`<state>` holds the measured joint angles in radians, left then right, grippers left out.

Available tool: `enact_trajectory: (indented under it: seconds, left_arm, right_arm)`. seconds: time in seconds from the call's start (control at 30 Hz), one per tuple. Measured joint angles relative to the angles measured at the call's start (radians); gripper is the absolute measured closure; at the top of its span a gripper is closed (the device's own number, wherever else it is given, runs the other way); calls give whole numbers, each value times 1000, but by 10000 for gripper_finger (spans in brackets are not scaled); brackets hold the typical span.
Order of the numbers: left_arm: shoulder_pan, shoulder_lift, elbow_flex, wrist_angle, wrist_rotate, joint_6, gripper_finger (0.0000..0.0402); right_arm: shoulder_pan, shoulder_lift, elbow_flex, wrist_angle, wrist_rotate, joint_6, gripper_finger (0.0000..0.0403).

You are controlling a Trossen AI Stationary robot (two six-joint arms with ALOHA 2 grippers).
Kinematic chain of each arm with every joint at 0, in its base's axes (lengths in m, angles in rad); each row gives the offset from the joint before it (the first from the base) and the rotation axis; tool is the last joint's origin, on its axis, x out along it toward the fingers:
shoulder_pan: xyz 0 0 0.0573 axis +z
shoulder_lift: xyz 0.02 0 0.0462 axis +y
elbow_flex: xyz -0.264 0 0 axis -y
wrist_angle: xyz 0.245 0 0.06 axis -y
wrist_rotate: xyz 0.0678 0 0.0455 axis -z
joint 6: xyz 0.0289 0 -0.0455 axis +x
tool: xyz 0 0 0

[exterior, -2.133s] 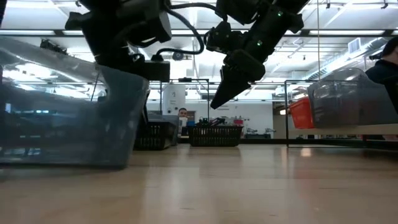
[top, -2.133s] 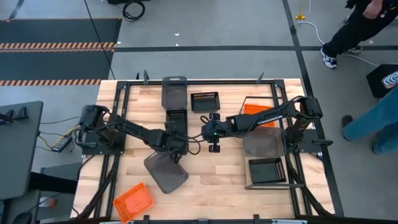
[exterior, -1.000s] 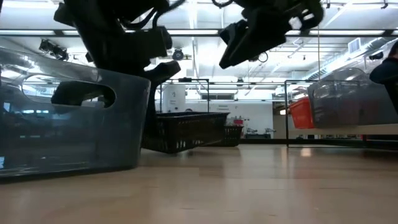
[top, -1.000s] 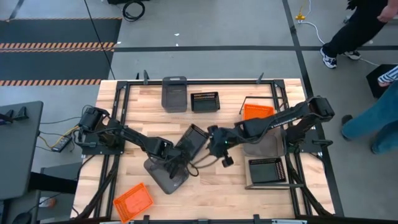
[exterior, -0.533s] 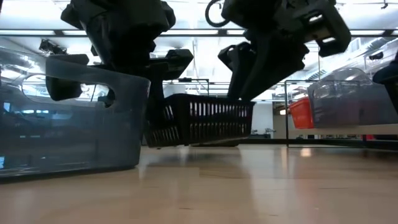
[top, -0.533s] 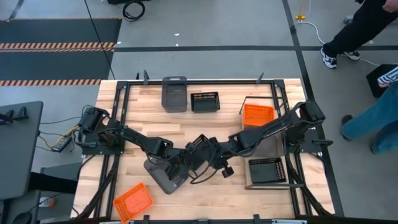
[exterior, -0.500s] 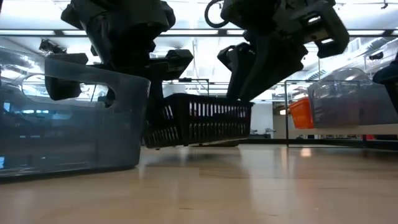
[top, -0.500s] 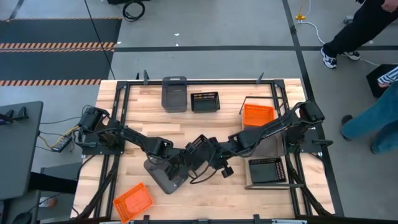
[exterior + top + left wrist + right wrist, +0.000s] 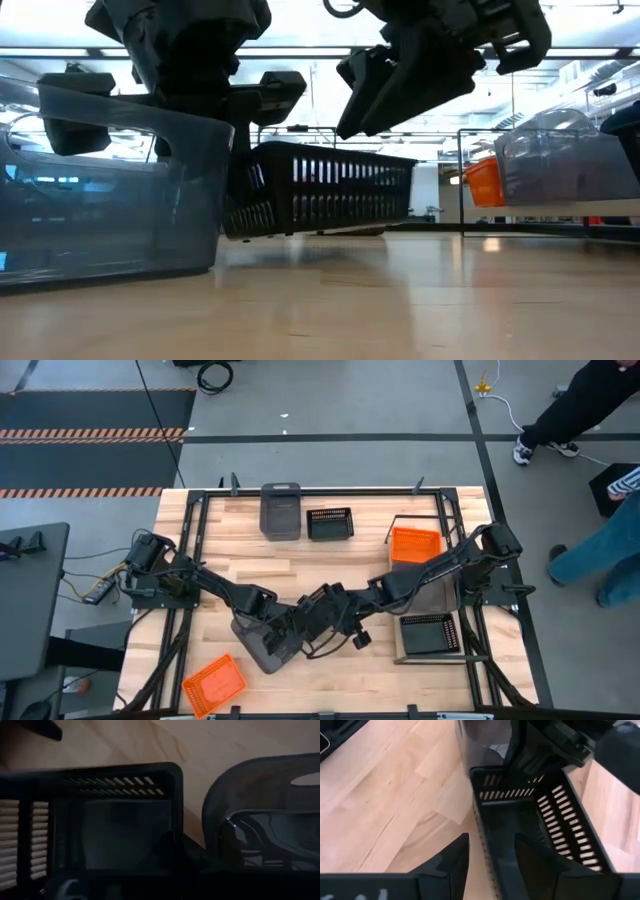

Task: Stack baskets on shelf by color
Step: Stack bottom black bin on top of the black bin on the shelf

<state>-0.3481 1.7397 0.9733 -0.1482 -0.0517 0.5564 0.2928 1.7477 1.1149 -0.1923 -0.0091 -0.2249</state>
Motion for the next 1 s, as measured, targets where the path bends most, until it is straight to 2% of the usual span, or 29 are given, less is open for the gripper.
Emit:
enact_trajectory:
  seconds: [0.17,0.43,0.8,0.9,1.0]
  left_arm:
    - [0,0,0,2,-1,-15,395]
    - [-4,1,0,12,-6,-22,395]
    - [-4,1,0,23,-8,-30,395]
    - [-4,1,0,24,-7,-43,395]
    - [-4,1,0,24,-7,-48,393]
  right_arm:
    - [-1,18,1,-3,19,42,237]
    - [0,117,0,4,60,100,240]
    - [0,133,0,49,16,149,241]
    - [0,133,0,33,16,155,254]
    - [0,133,0,25,17,155,290]
